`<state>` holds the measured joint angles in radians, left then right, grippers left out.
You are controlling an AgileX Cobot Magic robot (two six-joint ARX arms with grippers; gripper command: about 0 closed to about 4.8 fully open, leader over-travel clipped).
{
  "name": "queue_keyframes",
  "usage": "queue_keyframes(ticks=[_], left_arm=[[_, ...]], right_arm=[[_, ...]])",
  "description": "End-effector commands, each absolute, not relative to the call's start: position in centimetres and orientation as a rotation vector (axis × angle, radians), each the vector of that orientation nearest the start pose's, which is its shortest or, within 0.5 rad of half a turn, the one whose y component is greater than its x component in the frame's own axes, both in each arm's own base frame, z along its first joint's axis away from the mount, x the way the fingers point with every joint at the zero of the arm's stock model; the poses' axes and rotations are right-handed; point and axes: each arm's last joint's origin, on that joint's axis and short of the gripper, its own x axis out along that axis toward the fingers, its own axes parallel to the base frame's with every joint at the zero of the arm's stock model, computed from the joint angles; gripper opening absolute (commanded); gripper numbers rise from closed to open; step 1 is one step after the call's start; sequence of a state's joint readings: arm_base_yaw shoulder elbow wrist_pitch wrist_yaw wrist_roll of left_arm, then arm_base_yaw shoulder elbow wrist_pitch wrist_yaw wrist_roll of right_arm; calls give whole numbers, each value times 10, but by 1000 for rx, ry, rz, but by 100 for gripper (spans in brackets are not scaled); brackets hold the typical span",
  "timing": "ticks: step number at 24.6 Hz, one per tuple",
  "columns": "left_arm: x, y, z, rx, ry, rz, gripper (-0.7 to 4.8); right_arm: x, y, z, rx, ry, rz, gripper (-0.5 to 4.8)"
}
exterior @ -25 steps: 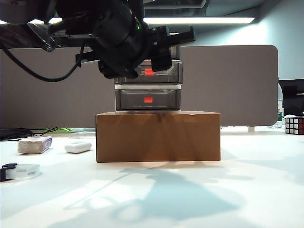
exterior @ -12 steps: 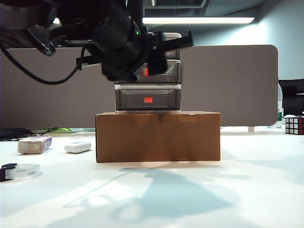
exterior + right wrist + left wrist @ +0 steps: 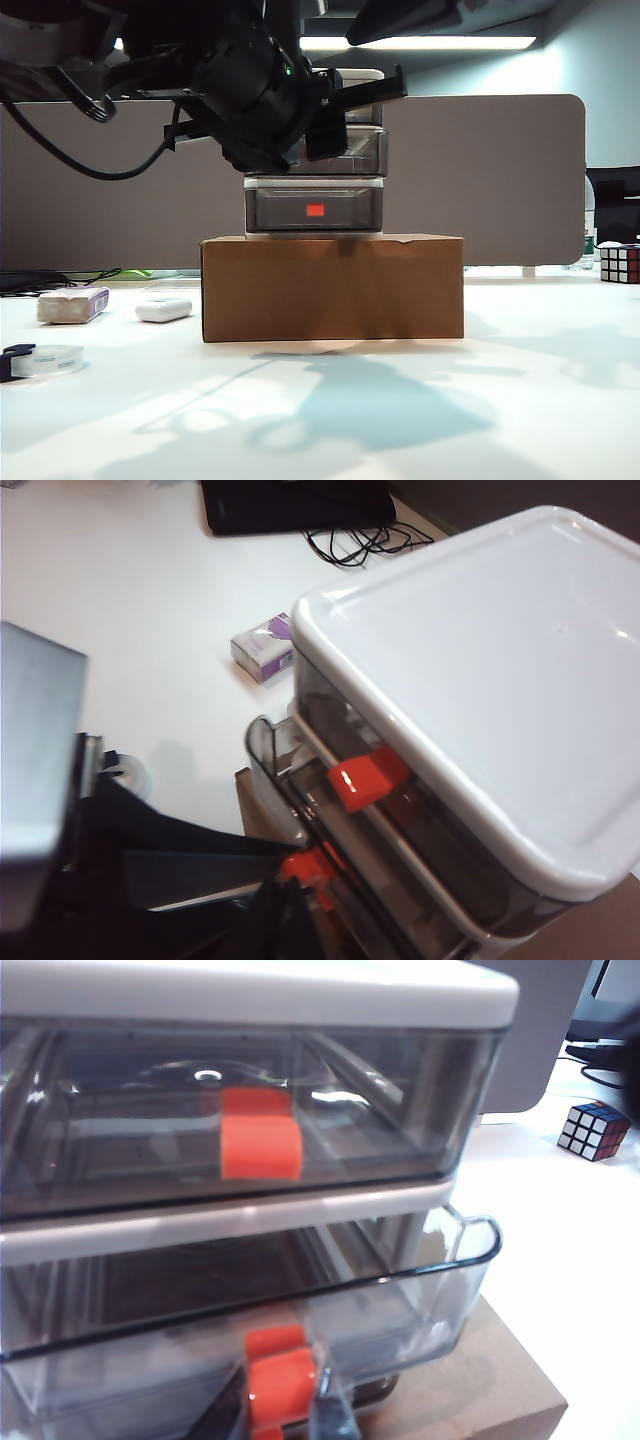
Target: Open the second layer of the drawer on the table, pick up the transparent tape on the table and put it in, and finally close the drawer.
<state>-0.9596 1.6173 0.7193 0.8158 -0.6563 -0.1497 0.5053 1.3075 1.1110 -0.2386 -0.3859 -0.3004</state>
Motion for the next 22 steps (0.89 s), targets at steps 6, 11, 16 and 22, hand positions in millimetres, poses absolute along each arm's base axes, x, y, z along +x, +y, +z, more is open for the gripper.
queue_keyframes(ticks=[6,11,16,22], left_arm=[[201,-254,210,-105,60,-303,44],[201,-254,210,-105,60,-303,-6],[201,-254,210,-105,60,-303,-6],[200,-255,210,-104,61,-307,-6]], right_arm=[[266,158,319,-301,272,928,-5],[275,160,313,-299,264,917,-5],[286,150,312,-288,251,879,-5],[297,138,309,-255,249,867,-5]])
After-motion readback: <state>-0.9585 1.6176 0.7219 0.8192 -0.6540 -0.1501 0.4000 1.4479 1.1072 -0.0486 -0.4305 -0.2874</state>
